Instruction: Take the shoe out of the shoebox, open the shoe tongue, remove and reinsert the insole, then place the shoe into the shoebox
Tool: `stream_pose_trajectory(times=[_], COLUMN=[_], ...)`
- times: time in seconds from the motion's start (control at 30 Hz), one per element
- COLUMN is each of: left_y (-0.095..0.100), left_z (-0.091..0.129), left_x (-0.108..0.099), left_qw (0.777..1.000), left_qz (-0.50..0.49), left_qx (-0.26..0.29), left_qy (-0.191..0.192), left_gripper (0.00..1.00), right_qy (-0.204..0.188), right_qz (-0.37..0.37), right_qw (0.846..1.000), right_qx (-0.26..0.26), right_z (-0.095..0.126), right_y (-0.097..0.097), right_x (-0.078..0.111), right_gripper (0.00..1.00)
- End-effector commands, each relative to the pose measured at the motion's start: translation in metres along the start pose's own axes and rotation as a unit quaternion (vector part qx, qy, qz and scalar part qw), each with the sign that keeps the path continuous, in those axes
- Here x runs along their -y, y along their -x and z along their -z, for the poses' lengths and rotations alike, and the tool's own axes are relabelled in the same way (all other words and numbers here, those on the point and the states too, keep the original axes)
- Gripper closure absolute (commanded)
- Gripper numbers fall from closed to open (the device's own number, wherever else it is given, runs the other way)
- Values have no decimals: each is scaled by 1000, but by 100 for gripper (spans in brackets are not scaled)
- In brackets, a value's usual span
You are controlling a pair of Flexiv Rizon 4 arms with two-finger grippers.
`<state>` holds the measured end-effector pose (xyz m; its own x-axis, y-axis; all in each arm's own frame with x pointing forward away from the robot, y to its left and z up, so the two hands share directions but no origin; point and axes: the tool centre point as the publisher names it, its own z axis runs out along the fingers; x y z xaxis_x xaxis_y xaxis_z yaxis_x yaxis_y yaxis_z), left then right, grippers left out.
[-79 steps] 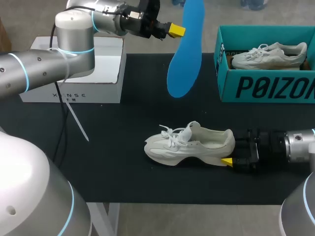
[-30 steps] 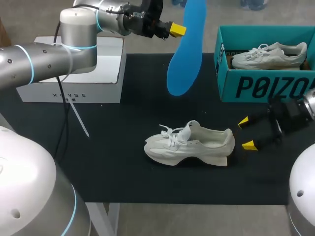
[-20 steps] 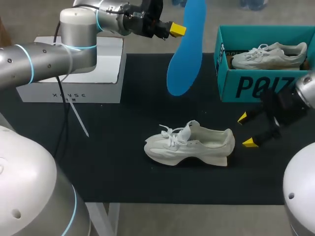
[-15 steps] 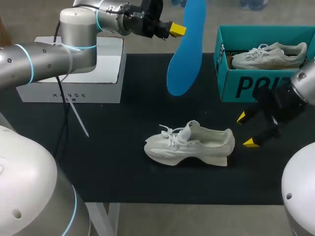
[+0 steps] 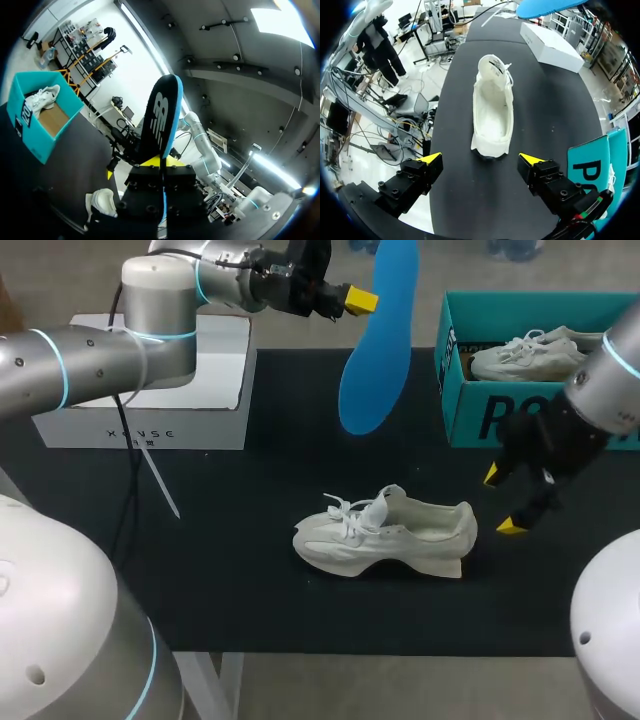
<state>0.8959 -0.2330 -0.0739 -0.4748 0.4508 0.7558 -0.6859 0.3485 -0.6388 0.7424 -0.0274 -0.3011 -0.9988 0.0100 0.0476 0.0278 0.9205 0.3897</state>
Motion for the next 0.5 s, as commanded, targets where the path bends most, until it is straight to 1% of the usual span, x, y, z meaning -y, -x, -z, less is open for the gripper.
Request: stream_pose_trajectory(times=[0.03, 0.3, 0.4, 0.5], left_y=[2, 2, -6, -19], left_z=[0, 0, 2, 1], left_x=[0, 0, -2, -8], left_qw=[1000, 1000, 1000, 1000], left_qz=[-1, -1, -5, -19], left_qx=[-2, -2, -6, -9], left_qy=[0, 0, -7, -8], left_gripper=[100, 100, 100, 100], right_qy=[-19, -16, -14, -12], right_qz=[-1, 5, -2, -3], right_qw=[1000, 1000, 1000, 1000], right_qx=[4, 9, 5, 3], right_z=[4, 5, 5, 5], right_y=[-3, -7, -5, -5], right_x=[0, -2, -3, -3], right_gripper=[0, 0, 0, 0])
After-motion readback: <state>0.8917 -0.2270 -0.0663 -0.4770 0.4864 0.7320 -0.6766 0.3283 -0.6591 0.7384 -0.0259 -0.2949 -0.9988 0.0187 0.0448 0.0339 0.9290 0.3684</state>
